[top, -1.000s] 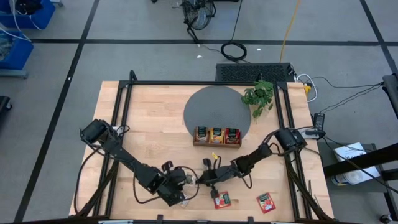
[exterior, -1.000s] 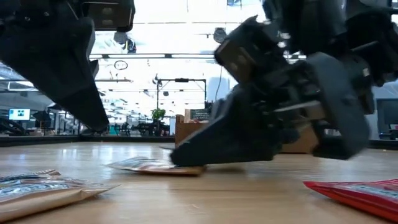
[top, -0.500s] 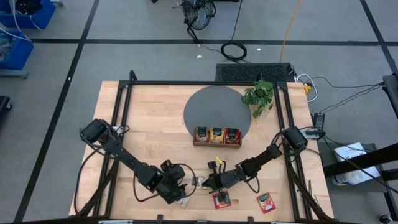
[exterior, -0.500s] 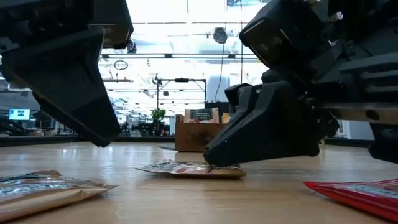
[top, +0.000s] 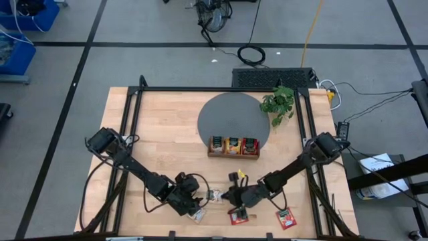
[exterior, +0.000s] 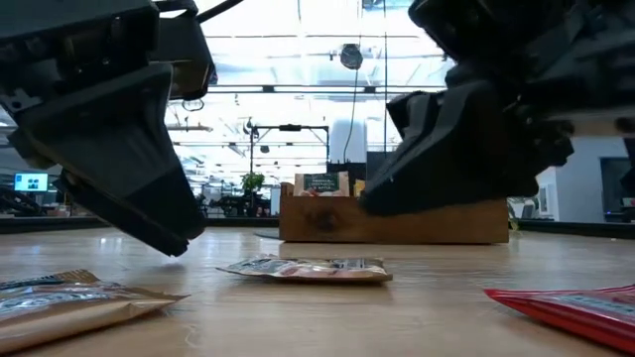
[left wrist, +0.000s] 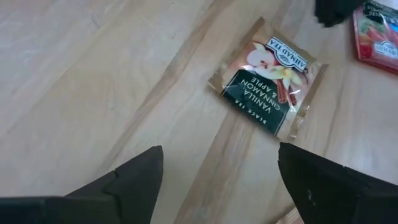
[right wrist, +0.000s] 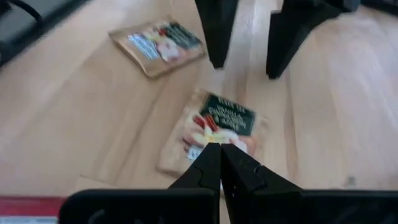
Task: Pick & Place Tea
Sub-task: Put the top brown tea bag into the left wooden organizer
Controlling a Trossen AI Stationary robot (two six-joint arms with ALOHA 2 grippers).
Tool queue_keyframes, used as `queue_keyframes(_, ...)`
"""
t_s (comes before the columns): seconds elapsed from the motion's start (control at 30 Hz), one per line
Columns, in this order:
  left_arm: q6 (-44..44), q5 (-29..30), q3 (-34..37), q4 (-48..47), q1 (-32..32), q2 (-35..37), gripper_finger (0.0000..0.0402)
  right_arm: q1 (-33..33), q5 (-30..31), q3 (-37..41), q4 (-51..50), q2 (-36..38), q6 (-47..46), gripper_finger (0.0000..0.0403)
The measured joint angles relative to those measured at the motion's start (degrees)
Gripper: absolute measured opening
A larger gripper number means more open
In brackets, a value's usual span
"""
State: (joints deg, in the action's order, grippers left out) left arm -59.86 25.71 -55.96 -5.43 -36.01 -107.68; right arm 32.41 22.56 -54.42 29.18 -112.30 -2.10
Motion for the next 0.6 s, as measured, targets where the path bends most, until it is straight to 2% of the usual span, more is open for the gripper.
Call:
queue_keyframes(0.27, 0.22, 0.11, 0.0, 0.95, 0.74, 0.0, 0.0343, -0.95, -0.17, 0.01, -1.48, -1.37, -2.19, 0.0)
queue_keyframes(0.6, 1.07, 0.07, -0.02, 2.86, 1.11, 0.0, 0.0337, -0.94, -0.29, 0.01, -3.31, -1.32, -4.65, 0.0)
